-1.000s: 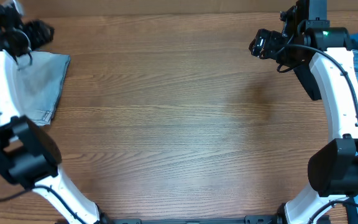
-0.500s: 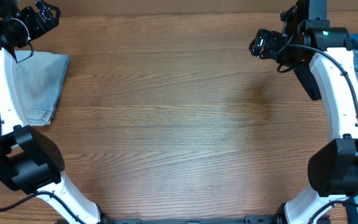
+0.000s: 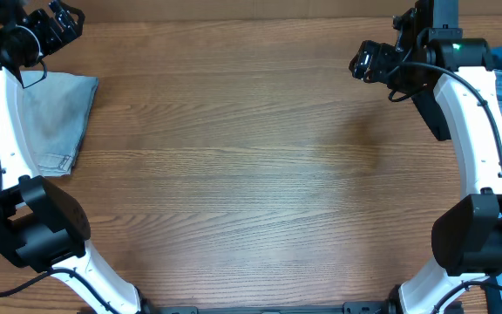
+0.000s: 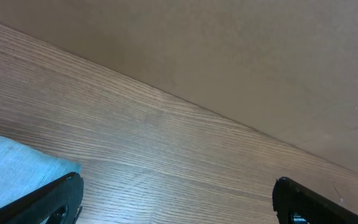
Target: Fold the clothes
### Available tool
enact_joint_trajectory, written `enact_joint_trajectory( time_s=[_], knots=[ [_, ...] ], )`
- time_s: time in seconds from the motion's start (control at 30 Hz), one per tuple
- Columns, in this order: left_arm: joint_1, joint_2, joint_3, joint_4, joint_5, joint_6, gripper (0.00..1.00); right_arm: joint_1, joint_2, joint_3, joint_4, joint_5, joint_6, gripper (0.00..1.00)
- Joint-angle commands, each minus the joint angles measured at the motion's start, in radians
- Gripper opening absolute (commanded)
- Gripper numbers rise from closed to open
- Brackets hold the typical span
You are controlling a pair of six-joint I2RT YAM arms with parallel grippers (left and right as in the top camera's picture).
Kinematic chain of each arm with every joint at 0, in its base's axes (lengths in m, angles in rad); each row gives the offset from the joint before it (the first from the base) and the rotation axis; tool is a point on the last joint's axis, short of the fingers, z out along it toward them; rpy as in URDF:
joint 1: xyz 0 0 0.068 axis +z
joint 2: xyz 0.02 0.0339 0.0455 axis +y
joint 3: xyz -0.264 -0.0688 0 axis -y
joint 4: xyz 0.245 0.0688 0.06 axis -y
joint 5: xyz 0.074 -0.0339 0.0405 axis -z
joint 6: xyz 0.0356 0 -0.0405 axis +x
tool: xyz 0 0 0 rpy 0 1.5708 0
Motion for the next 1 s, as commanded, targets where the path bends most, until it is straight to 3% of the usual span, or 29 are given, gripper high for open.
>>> enact_joint_trajectory(
  time_s=[0.0,0.27,0.6,0.77,0.97],
  knots=[
    [-0.001,0.008,0.0,0.002,0.014,-0.01,1.0,-0.002,-0.014,0.0,0.005,0.005,-0.001,1.0],
    [0.0,0.008,0.0,0.002,0.014,-0.01,1.0,0.059,-0.295,0.0,0.031,0.011,-0.002,1.0],
    [0.0,0.008,0.0,0.002,0.014,-0.01,1.0,0.176,-0.711,-0.035,0.011,0.188,-0.002,1.0],
    [0.0,0.008,0.0,0.002,0.014,-0.01,1.0,0.187,-1.025,-0.252,0.002,0.24,-0.001,1.0],
    [0.0,0.008,0.0,0.002,0.014,-0.01,1.0,0.187,-1.451,-0.665,0.016,0.254,0.0,1.0]
  ],
)
